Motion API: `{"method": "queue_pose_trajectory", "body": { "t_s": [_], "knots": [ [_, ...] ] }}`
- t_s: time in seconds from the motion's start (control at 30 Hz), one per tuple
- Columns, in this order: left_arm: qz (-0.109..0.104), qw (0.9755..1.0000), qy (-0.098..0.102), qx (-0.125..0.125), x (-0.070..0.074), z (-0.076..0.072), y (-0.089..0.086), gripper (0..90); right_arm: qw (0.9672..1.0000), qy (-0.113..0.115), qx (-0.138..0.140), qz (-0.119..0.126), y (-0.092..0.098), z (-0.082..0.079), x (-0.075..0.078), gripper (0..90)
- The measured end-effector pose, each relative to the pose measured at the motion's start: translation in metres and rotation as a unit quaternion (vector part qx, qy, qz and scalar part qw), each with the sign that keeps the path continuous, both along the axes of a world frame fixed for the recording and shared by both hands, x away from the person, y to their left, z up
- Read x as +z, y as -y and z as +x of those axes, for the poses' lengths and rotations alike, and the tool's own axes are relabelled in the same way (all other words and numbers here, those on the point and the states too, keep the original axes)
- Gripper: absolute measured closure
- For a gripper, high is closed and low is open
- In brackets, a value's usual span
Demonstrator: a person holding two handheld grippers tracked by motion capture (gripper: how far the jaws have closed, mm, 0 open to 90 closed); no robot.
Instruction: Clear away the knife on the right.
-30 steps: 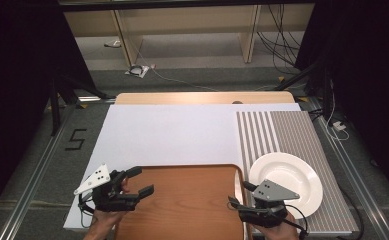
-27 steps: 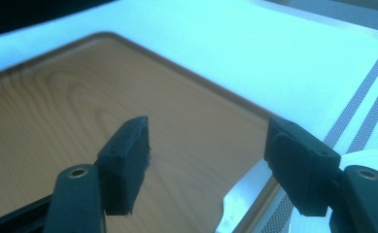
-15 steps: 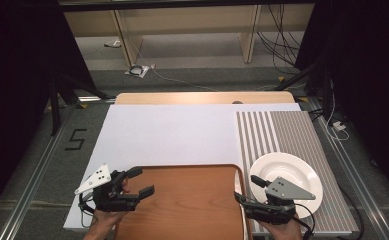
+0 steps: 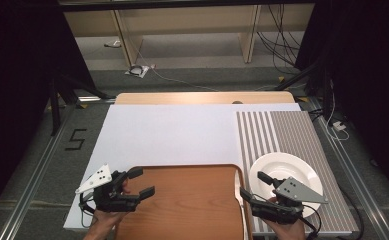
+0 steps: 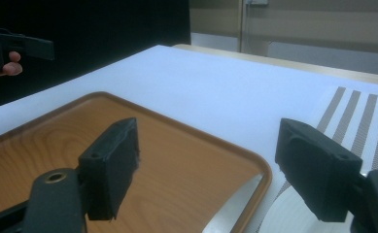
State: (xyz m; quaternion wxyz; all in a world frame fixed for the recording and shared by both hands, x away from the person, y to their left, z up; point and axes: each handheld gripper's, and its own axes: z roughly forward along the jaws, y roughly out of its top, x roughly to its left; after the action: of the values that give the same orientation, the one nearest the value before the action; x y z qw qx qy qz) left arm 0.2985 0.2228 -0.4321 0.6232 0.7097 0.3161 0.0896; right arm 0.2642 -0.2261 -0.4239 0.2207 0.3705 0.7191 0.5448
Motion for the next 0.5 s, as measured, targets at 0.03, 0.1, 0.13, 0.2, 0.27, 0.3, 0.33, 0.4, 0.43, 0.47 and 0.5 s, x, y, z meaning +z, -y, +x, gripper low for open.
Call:
{"method": "queue_pose_trajectory", "body": {
  "t_s": [0.03,0.1,0.13,0.2,0.27,0.3,0.33,0.4,0.43,0.47,0.5],
  "knots": [
    [0.0,1.0,0.0,0.0,0.0,0.0001,0.0,16.0,1.0,0.0,-0.001,0.0,0.0005,0.0001,-0.0001,24.0],
    [0.001,1.0,-0.001,-0.001,-0.0001,0.0004,0.0001,16.0,1.0,-0.001,-0.002,0.001,0.0007,0.0004,-0.0005,23.8],
    [0.001,1.0,-0.001,-0.001,-0.0001,0.0004,0.0002,16.1,1.0,-0.001,0.0,0.001,0.0007,0.0006,-0.0007,23.8],
    [0.001,1.0,-0.001,-0.001,-0.0001,0.0005,0.0005,16.0,1.0,0.003,-0.001,0.001,0.0007,0.0001,-0.0005,23.3],
    [0.001,1.0,-0.001,-0.001,-0.0002,0.0006,0.0005,16.0,1.0,0.005,-0.001,0.003,0.0007,-0.0002,-0.0001,23.2],
    [0.001,1.0,-0.001,-0.001,-0.0002,0.0007,0.0004,16.0,1.0,0.005,-0.002,0.003,0.0007,-0.0002,-0.0001,23.3],
    [0.001,1.0,-0.001,-0.001,-0.0001,0.0008,0.0004,16.1,1.0,0.006,-0.002,0.003,0.0008,-0.0002,-0.0003,23.2],
    [0.001,1.0,-0.001,-0.001,-0.0001,0.0008,0.0005,16.0,1.0,0.005,-0.002,0.004,0.001,-0.0001,-0.0003,23.2],
    [0.002,1.0,-0.001,-0.001,-0.0001,0.0007,0.0006,16.0,1.0,0.005,-0.002,0.004,0.0011,-0.0002,-0.0002,23.2],
    [0.002,1.0,-0.001,-0.001,0.0,0.0006,0.0006,16.1,1.0,0.006,-0.002,0.004,0.0012,-0.0003,-0.0002,23.2],
    [0.002,1.0,-0.001,-0.001,0.0,0.0006,0.0006,16.0,1.0,0.007,-0.002,0.004,0.0012,-0.0004,-0.0001,23.2]
  ]
}}
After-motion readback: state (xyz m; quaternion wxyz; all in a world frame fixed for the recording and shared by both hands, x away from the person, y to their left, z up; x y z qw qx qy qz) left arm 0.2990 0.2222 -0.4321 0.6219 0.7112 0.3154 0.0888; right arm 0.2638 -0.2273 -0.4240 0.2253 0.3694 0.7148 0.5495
